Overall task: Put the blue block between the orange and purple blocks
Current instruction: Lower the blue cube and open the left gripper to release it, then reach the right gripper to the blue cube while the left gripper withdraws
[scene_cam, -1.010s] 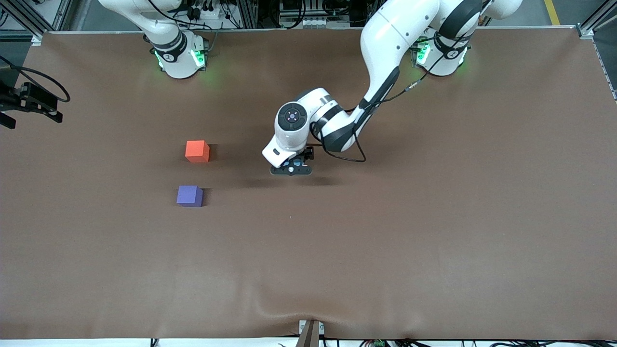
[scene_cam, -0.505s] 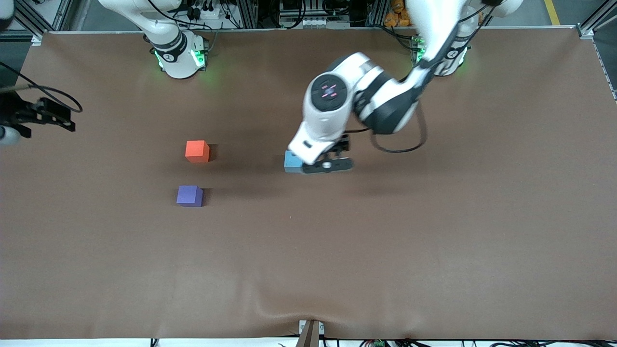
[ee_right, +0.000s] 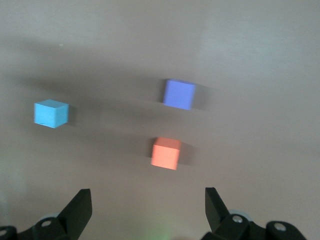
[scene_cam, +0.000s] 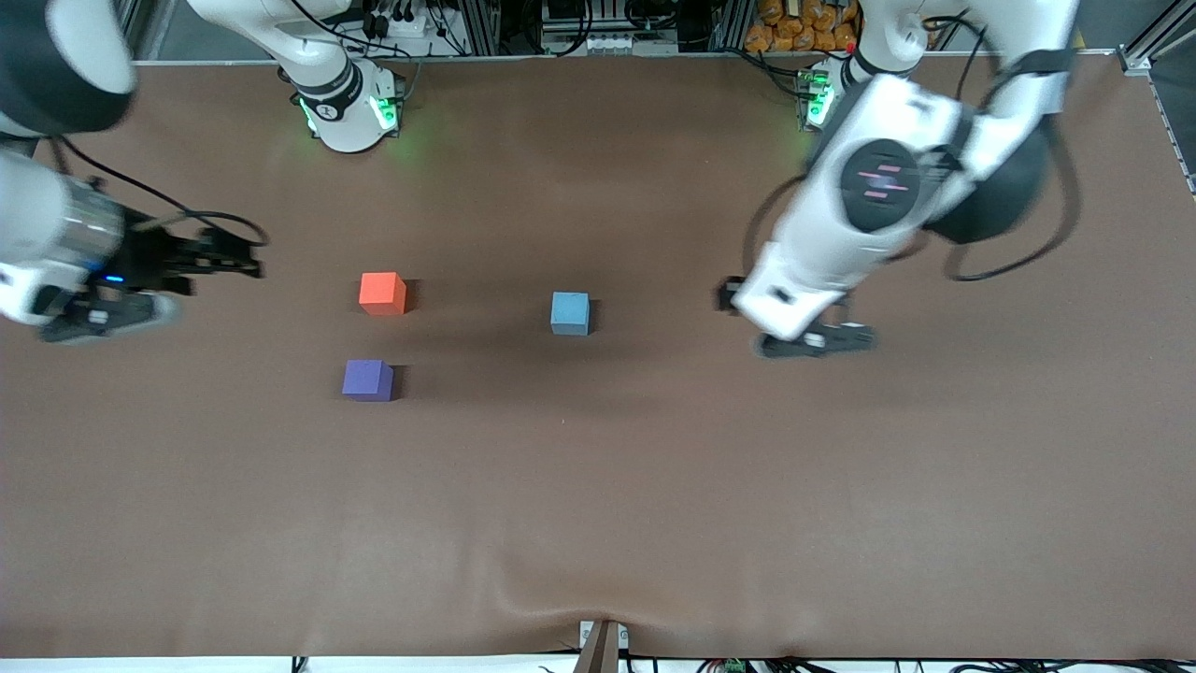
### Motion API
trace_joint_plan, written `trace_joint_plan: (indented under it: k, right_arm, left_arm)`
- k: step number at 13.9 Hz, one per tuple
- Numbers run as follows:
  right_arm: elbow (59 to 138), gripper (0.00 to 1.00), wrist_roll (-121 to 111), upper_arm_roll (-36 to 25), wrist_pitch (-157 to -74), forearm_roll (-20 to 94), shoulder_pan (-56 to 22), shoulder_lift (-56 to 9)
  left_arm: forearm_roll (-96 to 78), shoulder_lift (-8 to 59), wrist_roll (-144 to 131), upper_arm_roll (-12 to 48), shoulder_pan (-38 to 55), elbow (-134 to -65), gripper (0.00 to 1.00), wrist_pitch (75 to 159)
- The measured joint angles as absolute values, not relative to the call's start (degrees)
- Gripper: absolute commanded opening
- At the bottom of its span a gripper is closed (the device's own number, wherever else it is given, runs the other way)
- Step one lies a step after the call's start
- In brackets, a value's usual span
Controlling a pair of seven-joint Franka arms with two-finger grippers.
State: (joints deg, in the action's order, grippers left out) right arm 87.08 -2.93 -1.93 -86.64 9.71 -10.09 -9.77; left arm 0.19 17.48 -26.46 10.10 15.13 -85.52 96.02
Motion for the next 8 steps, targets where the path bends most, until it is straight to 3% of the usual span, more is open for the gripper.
trace_joint_plan:
  k: [5,8]
  right_arm:
    - [89.14,1.00,8.60,-1.63,-98.72,9.89,-24.02,-15.68]
    - [96.10,1.00,13.78,-1.61,-113.25,9.97,-30.35,-18.83]
  left_arm:
    - [0.20,10.80,-7.49,10.10,2.10,-89.45,1.00,92.61]
    - [0.20,9.13,-1.29,7.98,-0.04,-89.72,1.00,90.28]
